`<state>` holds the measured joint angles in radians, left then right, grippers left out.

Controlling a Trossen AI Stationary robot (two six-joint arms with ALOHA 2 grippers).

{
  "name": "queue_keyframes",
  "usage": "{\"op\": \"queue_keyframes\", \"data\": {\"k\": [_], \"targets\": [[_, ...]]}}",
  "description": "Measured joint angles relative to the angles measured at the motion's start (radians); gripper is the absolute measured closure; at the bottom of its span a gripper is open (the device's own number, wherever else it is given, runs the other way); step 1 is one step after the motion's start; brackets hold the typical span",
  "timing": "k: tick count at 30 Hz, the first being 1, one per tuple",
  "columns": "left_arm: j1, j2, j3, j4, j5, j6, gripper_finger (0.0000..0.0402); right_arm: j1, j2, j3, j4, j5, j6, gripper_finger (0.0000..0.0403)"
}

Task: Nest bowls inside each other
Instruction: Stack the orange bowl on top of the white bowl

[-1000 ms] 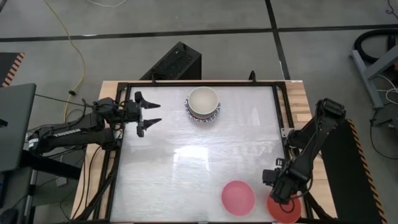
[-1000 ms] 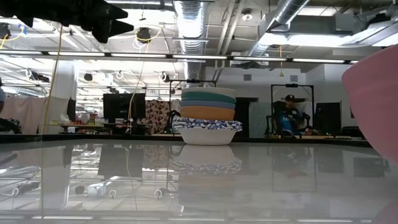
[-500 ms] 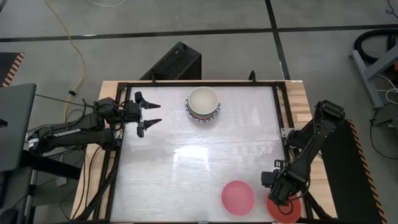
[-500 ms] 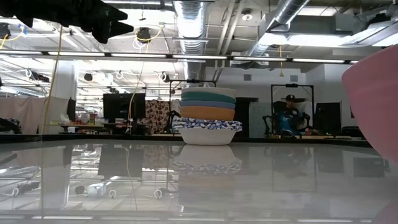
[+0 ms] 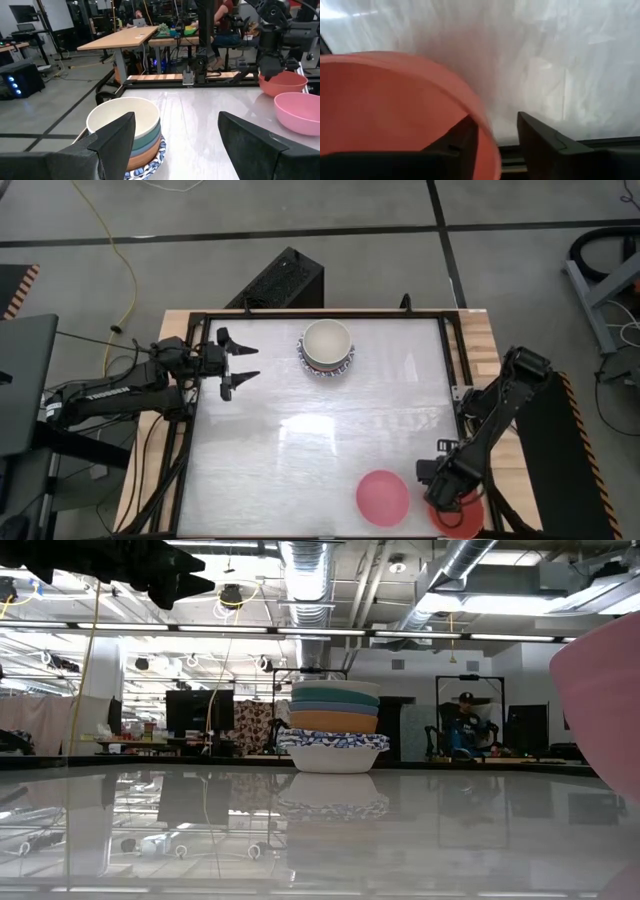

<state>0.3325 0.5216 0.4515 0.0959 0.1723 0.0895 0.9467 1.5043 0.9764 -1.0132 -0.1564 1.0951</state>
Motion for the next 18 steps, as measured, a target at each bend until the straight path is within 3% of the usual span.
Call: {"op": "queue_keyframes", "data": {"k": [7,18], "targets": [[0.000,0.000,0.000,0.000,0.001,-0.005,0.0127,-0.062,0.001,0.000,-0.013,-0.059,0.017,0.0381],[0.000,0.000,0.000,-0.002,0.002,-0.015,0.0127,-0.230,0.000,0.002,-0.127,-0.033,0.097,0.0394]]}}
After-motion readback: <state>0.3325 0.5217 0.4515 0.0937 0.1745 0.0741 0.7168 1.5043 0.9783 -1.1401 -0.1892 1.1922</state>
